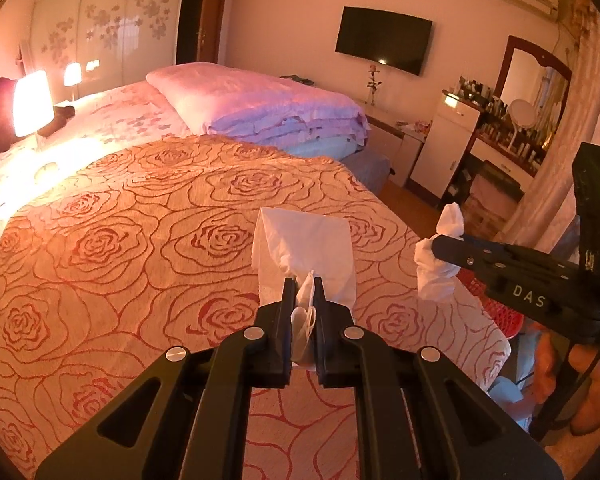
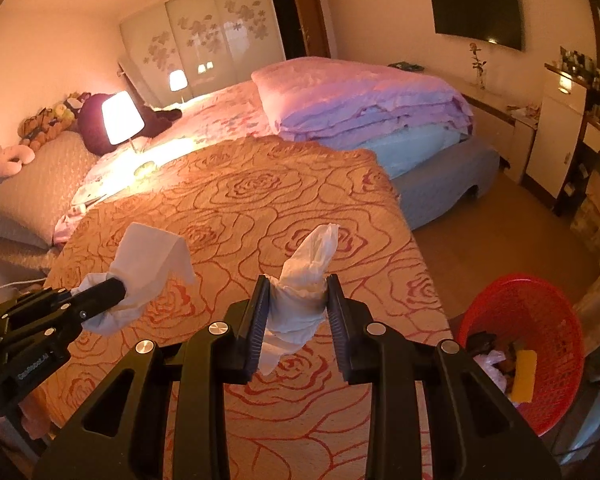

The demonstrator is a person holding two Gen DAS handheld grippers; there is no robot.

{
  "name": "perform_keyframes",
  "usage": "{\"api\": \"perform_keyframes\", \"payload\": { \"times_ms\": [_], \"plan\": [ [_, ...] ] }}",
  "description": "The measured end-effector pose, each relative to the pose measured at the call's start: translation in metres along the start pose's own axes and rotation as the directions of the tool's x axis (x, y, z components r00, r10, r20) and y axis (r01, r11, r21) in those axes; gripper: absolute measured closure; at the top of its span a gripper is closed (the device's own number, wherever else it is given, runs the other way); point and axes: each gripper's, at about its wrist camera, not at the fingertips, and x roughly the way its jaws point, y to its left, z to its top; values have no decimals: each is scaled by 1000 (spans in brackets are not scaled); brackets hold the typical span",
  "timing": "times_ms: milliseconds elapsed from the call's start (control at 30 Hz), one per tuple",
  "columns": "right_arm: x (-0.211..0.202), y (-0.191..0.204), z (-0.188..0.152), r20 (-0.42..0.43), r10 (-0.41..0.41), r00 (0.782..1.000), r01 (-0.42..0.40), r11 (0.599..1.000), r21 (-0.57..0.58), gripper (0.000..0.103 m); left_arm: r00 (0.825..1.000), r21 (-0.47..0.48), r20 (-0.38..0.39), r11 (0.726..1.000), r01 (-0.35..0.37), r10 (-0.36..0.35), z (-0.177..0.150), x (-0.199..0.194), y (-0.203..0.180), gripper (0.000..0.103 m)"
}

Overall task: Collect trash
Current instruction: 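Carry both white tissues over the red wastebasket with both tools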

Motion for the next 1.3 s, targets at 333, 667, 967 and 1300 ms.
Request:
{"api": "perform_keyframes", "payload": {
  "times_ms": [333,667,967,1300],
  "plan": [
    [-21,-20,5,43,-29,999,27,999,39,74,1000,42,5,999,21,-21,14,7,-23,95],
    [-38,-56,4,69,-85,994,78,992,95,74,998,119,4,991,66,-67,29,20,-66,95],
    [-57,-91,-2,89,-154,984,139,978,152,74,994,183,-22,977,112,-110,33,35,-104,95],
    [-77,-128,-12,96,-231,968,210,959,190,74,987,239,-52,957,162,-154,39,51,-144,95]
  ]
}}
